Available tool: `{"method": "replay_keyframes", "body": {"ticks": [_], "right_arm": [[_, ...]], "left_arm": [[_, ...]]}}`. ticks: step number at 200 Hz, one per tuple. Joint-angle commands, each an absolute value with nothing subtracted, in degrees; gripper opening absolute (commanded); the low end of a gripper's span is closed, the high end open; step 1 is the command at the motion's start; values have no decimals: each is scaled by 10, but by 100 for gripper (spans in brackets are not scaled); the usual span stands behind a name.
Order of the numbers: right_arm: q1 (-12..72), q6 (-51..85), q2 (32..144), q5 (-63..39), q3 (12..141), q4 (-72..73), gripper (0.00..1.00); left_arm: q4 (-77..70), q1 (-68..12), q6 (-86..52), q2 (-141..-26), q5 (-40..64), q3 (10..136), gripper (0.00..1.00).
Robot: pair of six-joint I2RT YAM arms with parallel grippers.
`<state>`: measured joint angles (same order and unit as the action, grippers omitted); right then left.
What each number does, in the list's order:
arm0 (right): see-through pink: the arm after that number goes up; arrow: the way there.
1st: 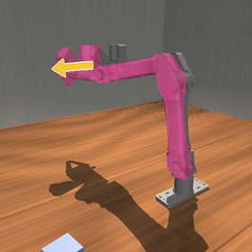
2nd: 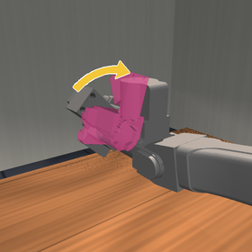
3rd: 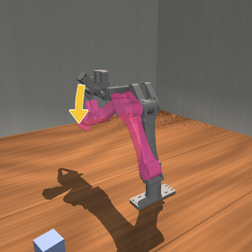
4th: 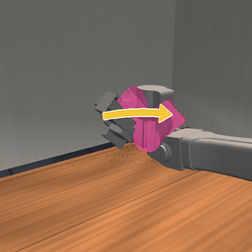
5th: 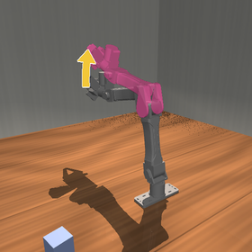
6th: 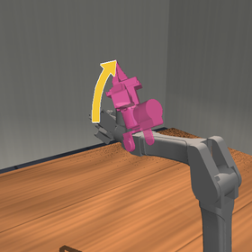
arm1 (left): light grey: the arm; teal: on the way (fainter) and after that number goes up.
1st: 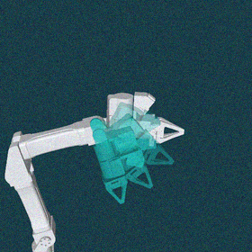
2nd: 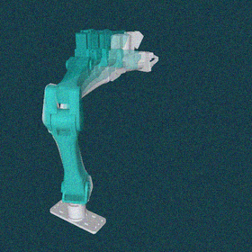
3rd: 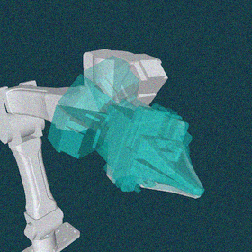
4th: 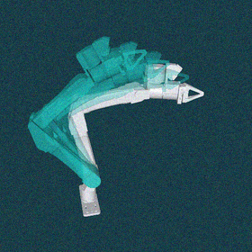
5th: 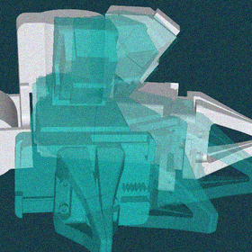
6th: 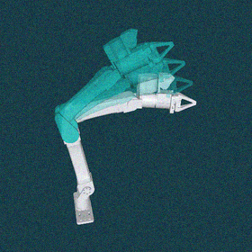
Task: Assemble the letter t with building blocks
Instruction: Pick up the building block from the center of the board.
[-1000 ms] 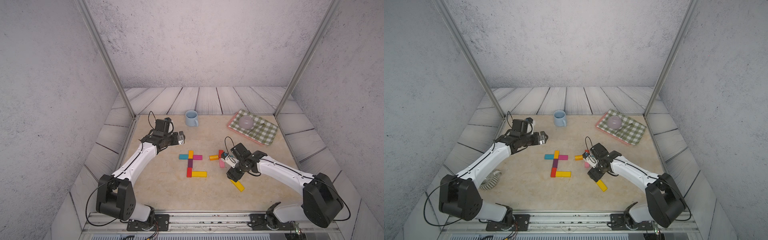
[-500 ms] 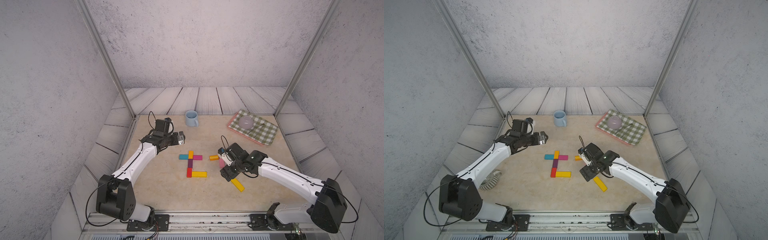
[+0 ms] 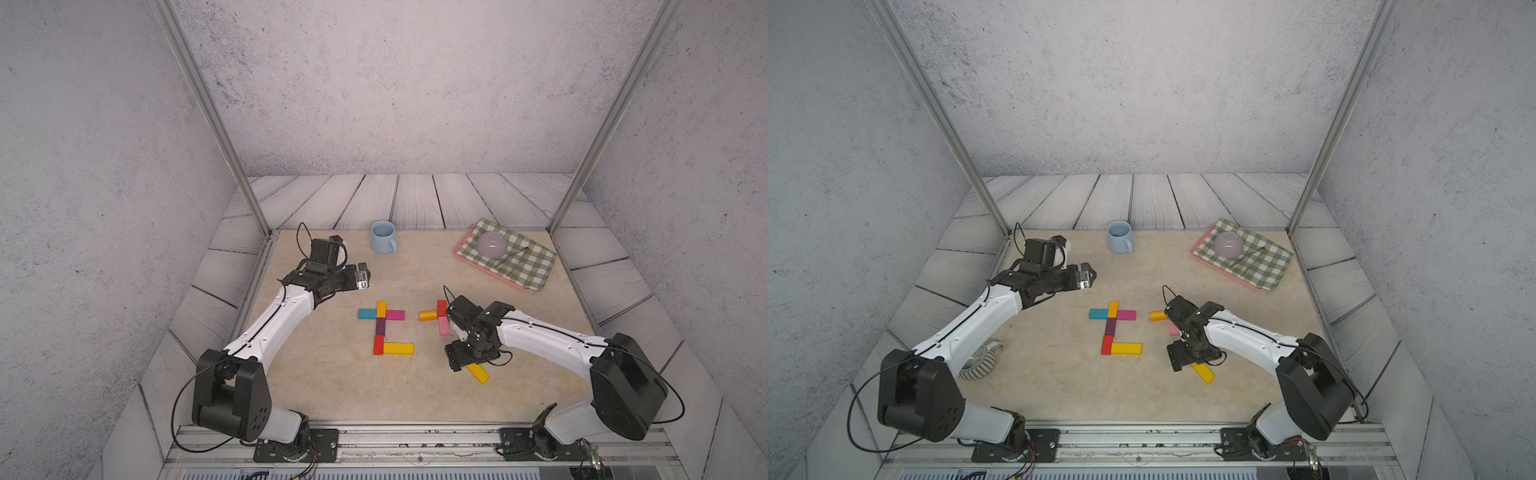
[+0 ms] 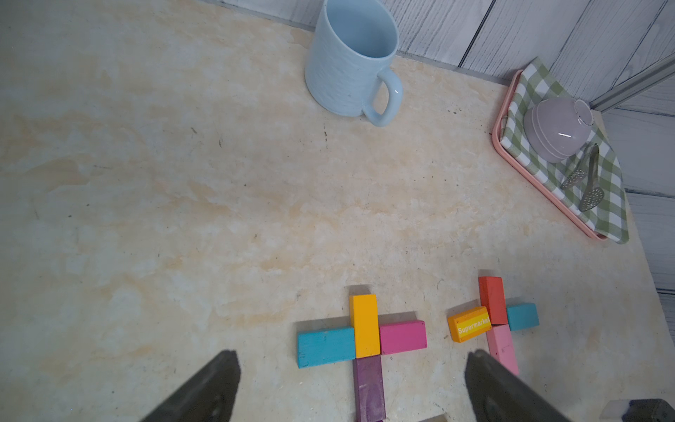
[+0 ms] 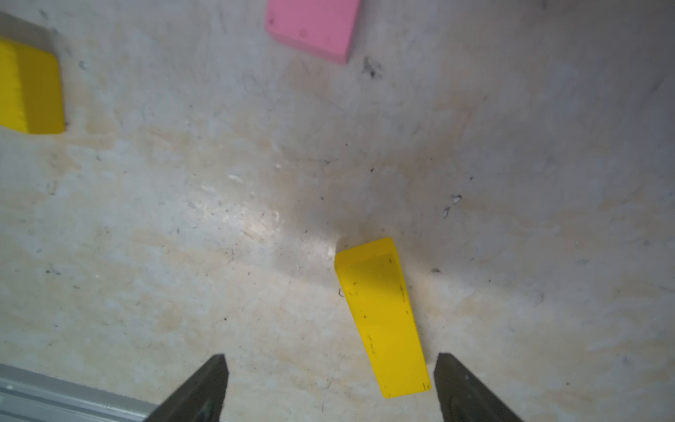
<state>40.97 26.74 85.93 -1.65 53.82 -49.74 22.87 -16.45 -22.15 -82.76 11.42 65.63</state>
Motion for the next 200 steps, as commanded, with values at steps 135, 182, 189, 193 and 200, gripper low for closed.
{"method": "replay_keyframes", "body": {"ticks": [135, 182, 189, 193, 200], "right_arm": [[388, 226, 949, -71, 535, -509, 49], [389, 177, 956, -80, 570, -516, 32], [389, 170, 959, -75, 579, -521, 30], [389, 165, 960, -70, 584, -524, 28], [388, 161, 964, -63, 593, -529, 26]], "left_arm": [[223, -159, -222, -825, 116, 652, 99], [223, -159, -222, -824, 116, 652, 99], [223, -159, -221, -824, 116, 652, 99], [223, -159, -221, -824, 116, 652, 99], [224, -159, -221, -823, 115, 652, 99]]}}
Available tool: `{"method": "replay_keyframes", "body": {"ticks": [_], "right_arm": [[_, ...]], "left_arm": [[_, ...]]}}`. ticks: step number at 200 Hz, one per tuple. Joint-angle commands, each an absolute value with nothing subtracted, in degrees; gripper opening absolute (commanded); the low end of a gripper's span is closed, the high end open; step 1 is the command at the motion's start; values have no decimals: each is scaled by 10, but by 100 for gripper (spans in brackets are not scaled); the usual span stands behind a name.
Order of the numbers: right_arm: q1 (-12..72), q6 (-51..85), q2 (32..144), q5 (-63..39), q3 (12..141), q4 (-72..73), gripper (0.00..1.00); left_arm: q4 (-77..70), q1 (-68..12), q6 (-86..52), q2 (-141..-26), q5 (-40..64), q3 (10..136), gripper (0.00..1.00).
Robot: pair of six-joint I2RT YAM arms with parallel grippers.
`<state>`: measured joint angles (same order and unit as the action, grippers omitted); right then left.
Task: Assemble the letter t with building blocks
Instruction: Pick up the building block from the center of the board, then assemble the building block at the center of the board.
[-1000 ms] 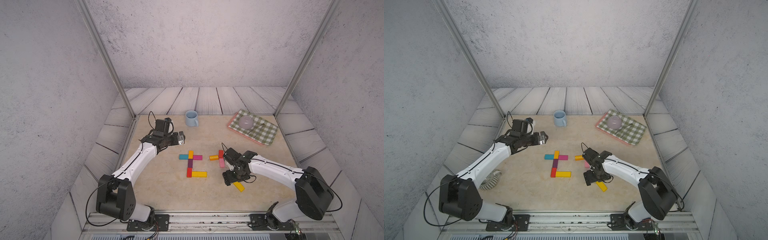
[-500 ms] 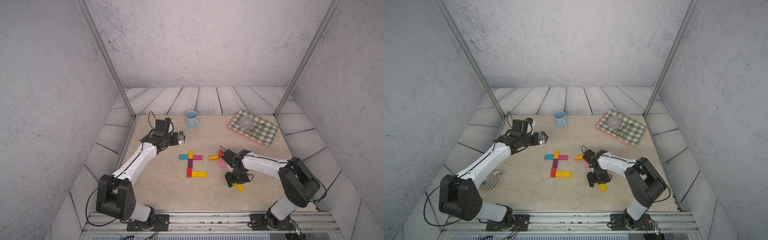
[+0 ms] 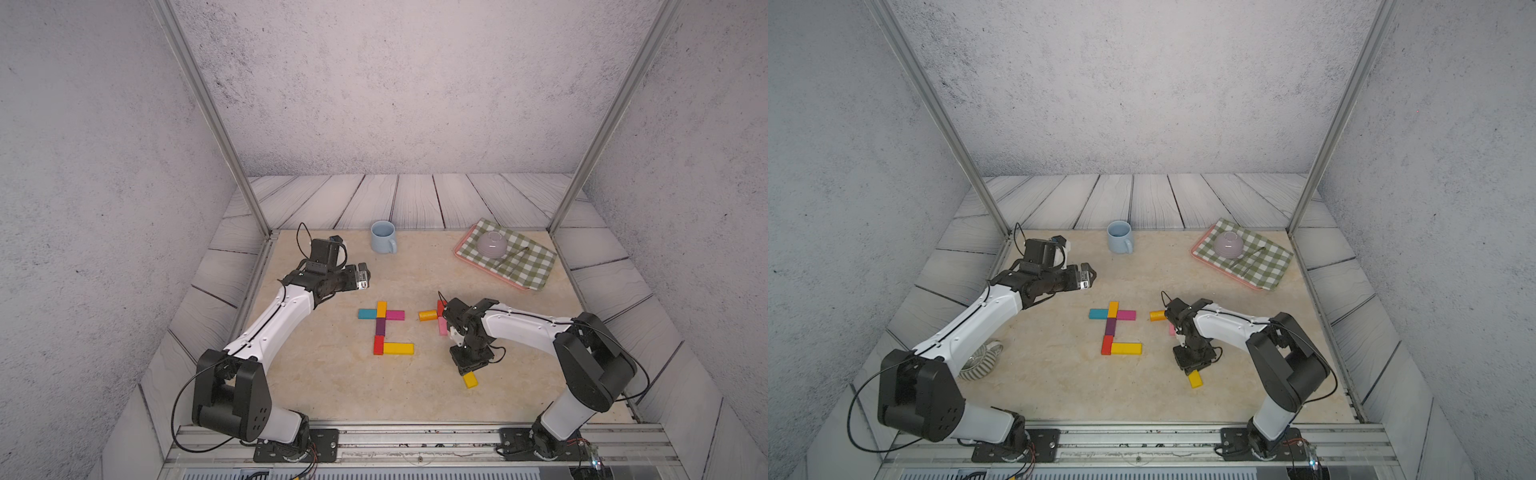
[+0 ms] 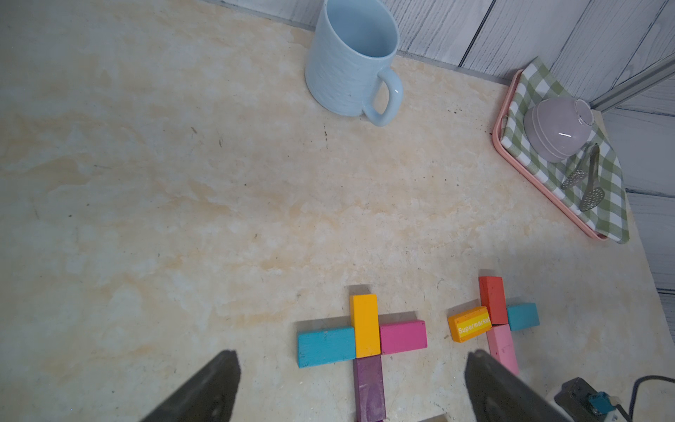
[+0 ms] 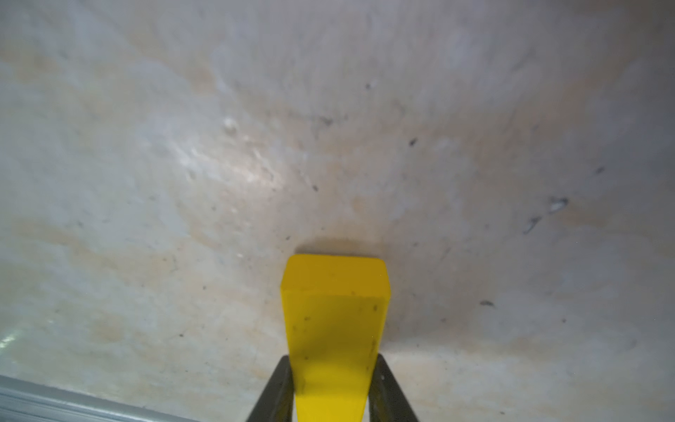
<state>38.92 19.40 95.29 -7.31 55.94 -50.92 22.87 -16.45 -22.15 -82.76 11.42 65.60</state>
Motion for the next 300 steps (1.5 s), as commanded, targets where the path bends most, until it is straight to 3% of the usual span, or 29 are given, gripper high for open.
{"method": "replay_keyframes", "body": {"ticks": [1, 56, 101, 122, 159, 224, 300], "right_arm": [[388, 160, 964, -62, 594, -530, 26], [389, 42, 960, 19, 659, -546, 22], [388, -228, 911, 29, 660, -542, 16], [390, -409, 879, -43, 638, -565, 17], [387, -534, 918, -51, 634, -593, 16], [384, -585, 1021, -6, 666, -539, 8], [373, -571, 1080, 48, 697, -518, 12]], "left_arm": [[224, -159, -221, -823, 115, 652, 99], [223, -159, -220, -823, 114, 651, 99], [221, -159, -222, -827, 114, 650, 99], [220, -159, -224, -828, 117, 650, 99], [220, -159, -224, -825, 115, 649, 99], [218, -159, -226, -826, 119, 649, 99], [219, -159, -226, -824, 117, 649, 99]]}}
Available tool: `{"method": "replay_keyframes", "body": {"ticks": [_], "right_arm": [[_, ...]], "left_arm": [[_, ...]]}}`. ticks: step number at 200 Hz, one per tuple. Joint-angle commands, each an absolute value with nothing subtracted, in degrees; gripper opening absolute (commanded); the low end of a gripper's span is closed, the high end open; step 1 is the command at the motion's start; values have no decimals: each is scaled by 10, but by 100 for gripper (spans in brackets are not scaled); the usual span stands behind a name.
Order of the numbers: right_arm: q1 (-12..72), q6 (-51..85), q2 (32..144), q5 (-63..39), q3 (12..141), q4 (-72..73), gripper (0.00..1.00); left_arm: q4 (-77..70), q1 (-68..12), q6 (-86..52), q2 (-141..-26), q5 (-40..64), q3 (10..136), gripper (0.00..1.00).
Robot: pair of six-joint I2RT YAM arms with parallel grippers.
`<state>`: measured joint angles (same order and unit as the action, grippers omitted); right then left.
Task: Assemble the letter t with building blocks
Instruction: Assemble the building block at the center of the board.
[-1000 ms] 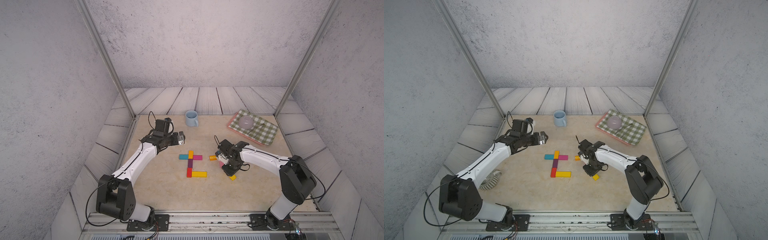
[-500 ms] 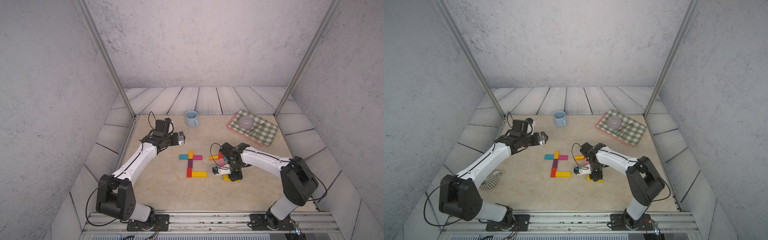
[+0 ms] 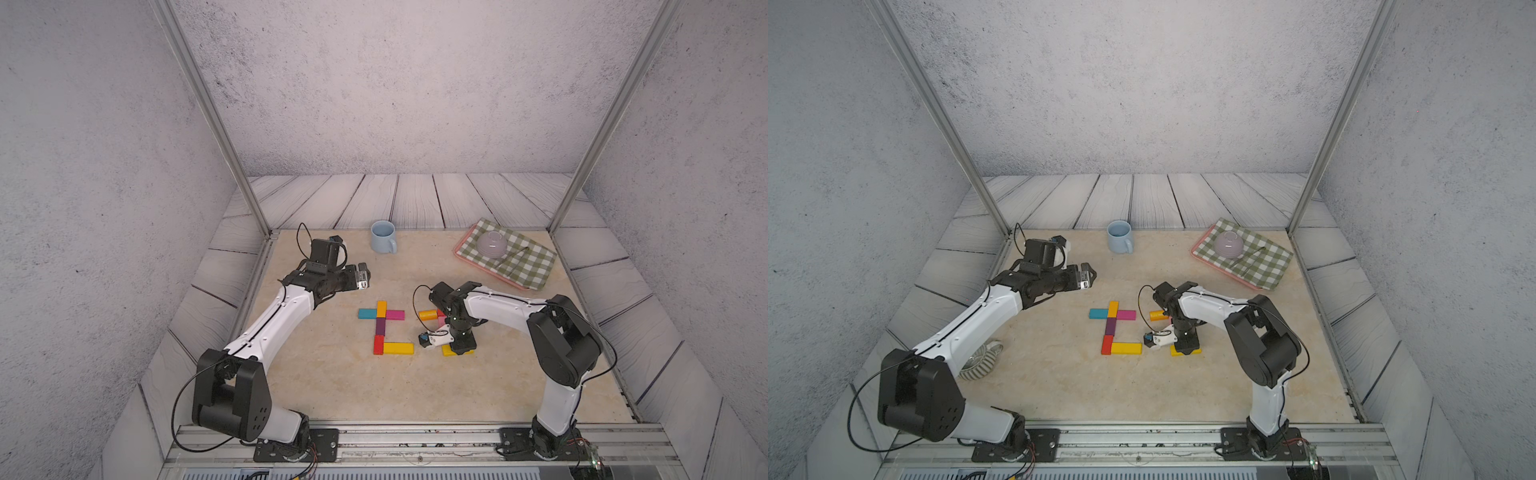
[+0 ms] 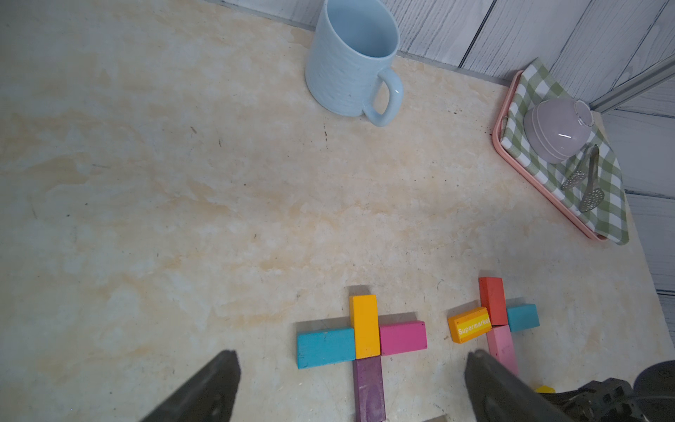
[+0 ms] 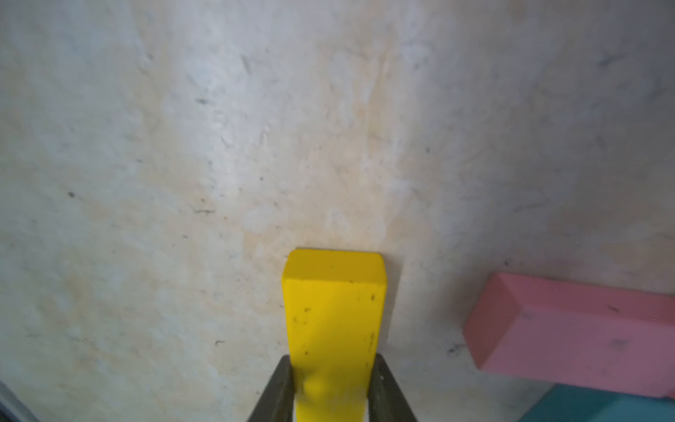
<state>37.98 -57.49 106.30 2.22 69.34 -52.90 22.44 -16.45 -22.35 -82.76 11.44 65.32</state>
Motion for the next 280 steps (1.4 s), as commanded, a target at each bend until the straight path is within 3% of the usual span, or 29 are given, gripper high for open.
{"method": "replay_keyframes", "body": {"ticks": [1, 280], "right_arm": [[373, -570, 1081, 48, 697, -517, 12], [364, -521, 1134, 73, 741, -483, 20]], "left_arm": [[218, -159, -226, -824, 117, 649, 99], [217, -159, -227, -825, 121, 649, 99]]}}
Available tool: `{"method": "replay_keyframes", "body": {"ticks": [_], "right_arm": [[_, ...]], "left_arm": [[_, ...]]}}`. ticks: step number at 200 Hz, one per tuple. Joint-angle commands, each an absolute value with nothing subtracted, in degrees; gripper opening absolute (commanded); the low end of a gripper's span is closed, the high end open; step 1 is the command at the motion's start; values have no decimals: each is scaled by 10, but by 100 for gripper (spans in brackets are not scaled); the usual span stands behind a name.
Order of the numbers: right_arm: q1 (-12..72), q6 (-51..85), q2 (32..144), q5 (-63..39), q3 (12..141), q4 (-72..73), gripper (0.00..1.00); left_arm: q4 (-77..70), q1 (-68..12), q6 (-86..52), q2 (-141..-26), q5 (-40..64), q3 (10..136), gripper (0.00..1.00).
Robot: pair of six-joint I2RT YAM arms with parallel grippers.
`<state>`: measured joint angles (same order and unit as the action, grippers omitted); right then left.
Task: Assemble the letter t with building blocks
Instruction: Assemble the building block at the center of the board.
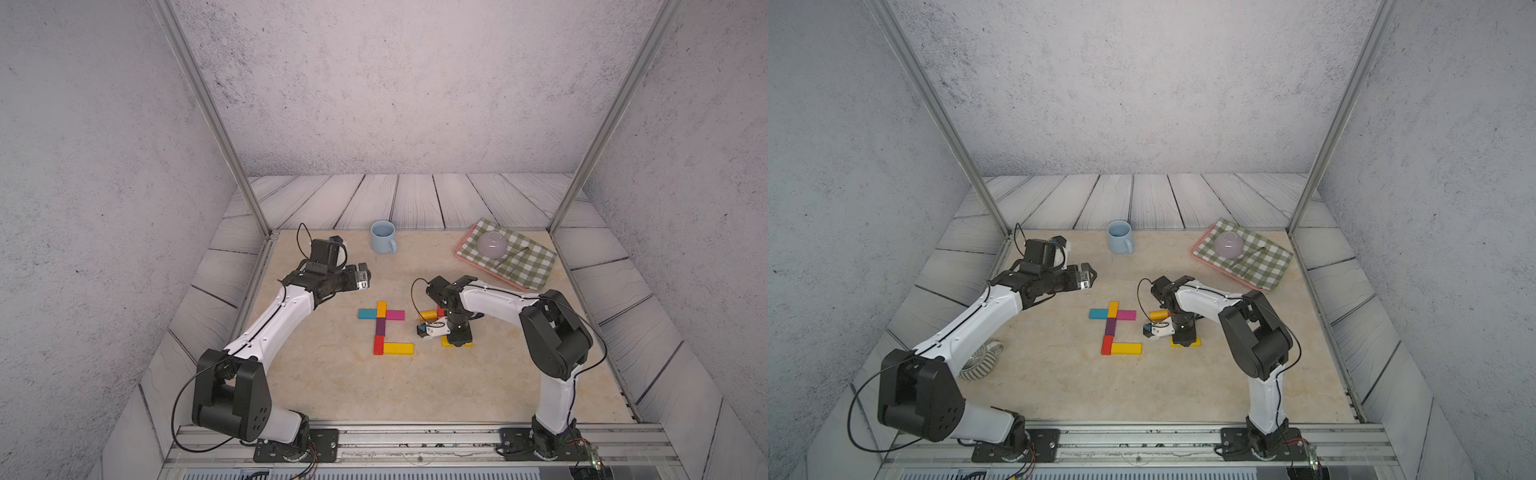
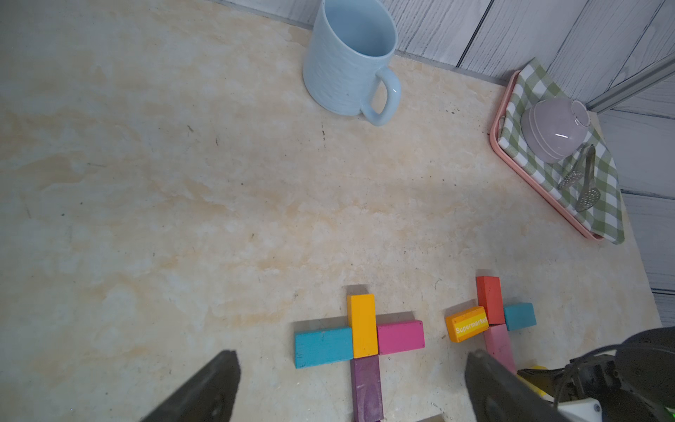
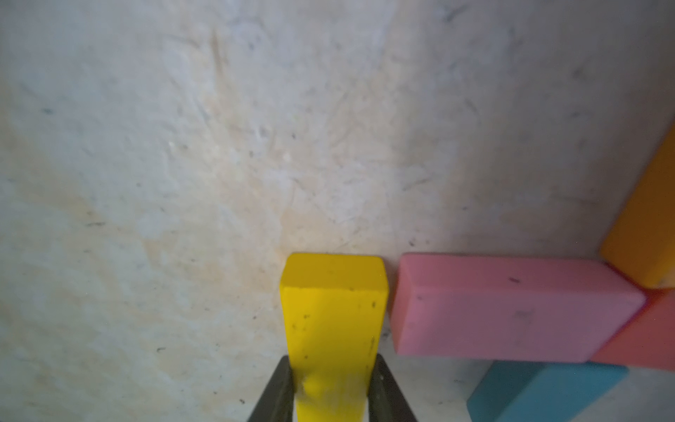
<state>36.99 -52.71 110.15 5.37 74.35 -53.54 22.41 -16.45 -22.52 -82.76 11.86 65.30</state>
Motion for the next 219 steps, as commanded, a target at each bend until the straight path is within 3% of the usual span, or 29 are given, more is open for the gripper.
{"method": "replay_keyframes", "body": {"ticks": [1, 81, 118, 138, 141, 144, 146, 219], "right_arm": [[365, -520, 1134, 73, 741, -483, 20], [364, -521, 1140, 78, 748, -484, 23], [364, -521, 1132, 79, 741, -479, 36], [364, -519, 1119, 81, 741, -486, 61], [364, -519, 1114, 79, 741, -488, 69], [363, -519, 1110, 77, 742, -489, 95], [364, -519, 1105, 75, 742, -490, 99], [337, -502, 881, -20, 766, -518, 99]], "left_arm": [[217, -159, -227, -826, 121, 649, 99], [216, -159, -227, -824, 120, 648, 100], [215, -159, -227, -826, 120, 649, 99], [215, -159, -226, -826, 120, 648, 99], [215, -159, -227, -826, 120, 648, 99], [215, -159, -227, -826, 120, 649, 100], [215, -159, -227, -826, 120, 649, 100], [214, -159, -225, -828, 119, 647, 99]]}}
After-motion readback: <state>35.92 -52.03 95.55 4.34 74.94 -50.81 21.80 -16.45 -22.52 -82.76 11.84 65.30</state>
